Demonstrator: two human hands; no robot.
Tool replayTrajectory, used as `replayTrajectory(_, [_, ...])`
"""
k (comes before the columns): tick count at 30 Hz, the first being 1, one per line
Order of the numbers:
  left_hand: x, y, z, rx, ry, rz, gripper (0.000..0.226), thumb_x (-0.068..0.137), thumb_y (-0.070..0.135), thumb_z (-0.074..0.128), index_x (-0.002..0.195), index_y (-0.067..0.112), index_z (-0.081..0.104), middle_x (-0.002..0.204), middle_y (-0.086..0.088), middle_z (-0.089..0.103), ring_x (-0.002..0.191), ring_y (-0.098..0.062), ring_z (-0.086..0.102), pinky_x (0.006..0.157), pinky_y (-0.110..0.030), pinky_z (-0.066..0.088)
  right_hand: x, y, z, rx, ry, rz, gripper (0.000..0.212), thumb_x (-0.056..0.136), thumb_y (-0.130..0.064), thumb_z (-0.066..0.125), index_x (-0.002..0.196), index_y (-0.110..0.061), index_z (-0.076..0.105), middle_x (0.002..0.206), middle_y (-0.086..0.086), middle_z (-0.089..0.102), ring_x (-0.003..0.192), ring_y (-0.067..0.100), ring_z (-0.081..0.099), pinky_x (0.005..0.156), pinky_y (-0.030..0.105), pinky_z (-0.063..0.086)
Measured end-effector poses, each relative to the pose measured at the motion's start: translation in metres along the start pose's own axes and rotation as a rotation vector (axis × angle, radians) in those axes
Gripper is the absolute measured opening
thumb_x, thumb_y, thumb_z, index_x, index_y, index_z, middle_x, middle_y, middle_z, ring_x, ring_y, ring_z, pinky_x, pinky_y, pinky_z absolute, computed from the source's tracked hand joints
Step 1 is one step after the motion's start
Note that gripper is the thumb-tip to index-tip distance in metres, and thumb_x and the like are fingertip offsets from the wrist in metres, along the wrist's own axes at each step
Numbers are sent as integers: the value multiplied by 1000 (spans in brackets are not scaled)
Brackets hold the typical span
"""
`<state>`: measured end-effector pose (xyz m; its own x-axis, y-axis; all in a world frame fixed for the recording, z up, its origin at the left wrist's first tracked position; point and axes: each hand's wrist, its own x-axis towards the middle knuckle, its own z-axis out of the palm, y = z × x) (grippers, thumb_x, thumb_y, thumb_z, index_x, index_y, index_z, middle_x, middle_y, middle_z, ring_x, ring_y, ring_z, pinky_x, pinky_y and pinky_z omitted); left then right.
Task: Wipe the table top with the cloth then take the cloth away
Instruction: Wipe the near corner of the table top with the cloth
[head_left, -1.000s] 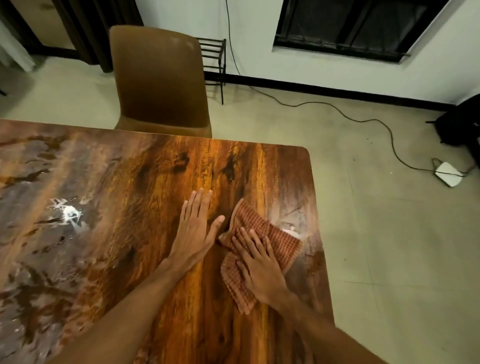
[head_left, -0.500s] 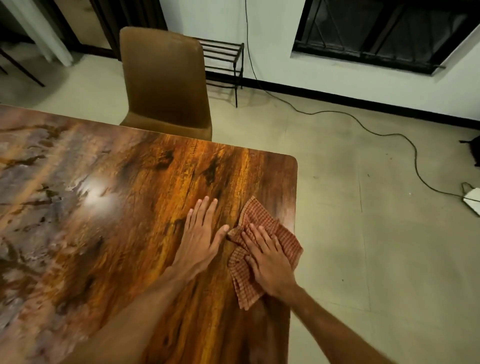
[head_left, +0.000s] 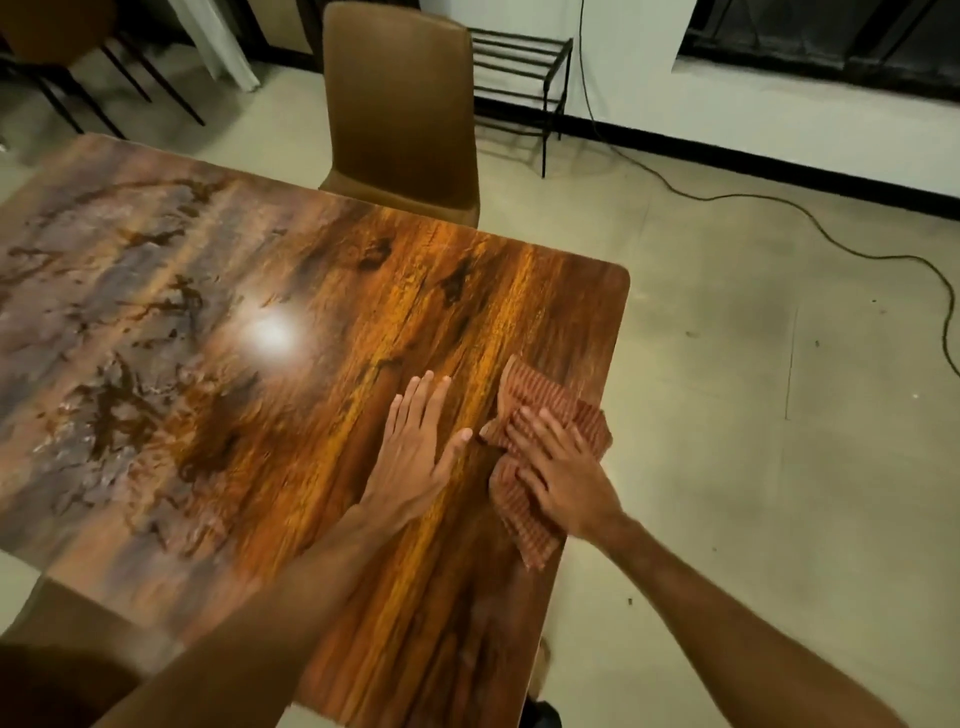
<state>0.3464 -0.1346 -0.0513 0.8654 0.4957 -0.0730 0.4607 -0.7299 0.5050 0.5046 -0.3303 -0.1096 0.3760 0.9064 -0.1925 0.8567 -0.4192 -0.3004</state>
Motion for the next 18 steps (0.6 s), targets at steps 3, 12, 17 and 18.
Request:
replayTrajectory(3, [-22, -7, -5, 8, 6, -21, 70, 102, 66, 23, 160, 33, 2, 170, 3, -1, 155, -8, -11, 126, -40, -7, 17, -11, -10, 33, 85, 263, 61, 108, -45, 30, 164, -26, 15, 173, 3, 3, 159, 29, -2, 127, 58, 9])
replayTrajectory(12, [-97, -87, -38, -15, 33, -58, 69, 101, 66, 22, 159, 36, 1, 169, 6, 0, 154, -6, -11, 126, -38, -5, -53, -133, 54, 90, 52, 66, 59, 107, -55, 19, 163, -39, 10, 172, -10, -10, 159, 19, -9, 126, 56, 8])
replayTrajectory(17, [-138, -148, -72, -14, 46, -80, 69, 102, 61, 28, 160, 29, 8, 169, 4, 1, 154, -7, -11, 125, -33, -11, 16, -203, 49, 105, 76, 448, 65, 108, -47, 29, 165, -28, 5, 173, 3, -9, 158, 31, -10, 126, 60, 0])
replayTrajectory(18, [-145, -162, -81, -16, 55, -82, 69, 102, 60, 29, 160, 28, 9, 169, 4, 1, 154, -7, -11, 124, -31, -13, 19, -241, 61, 86, 43, 324, 65, 107, -48, 28, 165, -30, 4, 172, 1, -10, 158, 30, -11, 126, 60, 3])
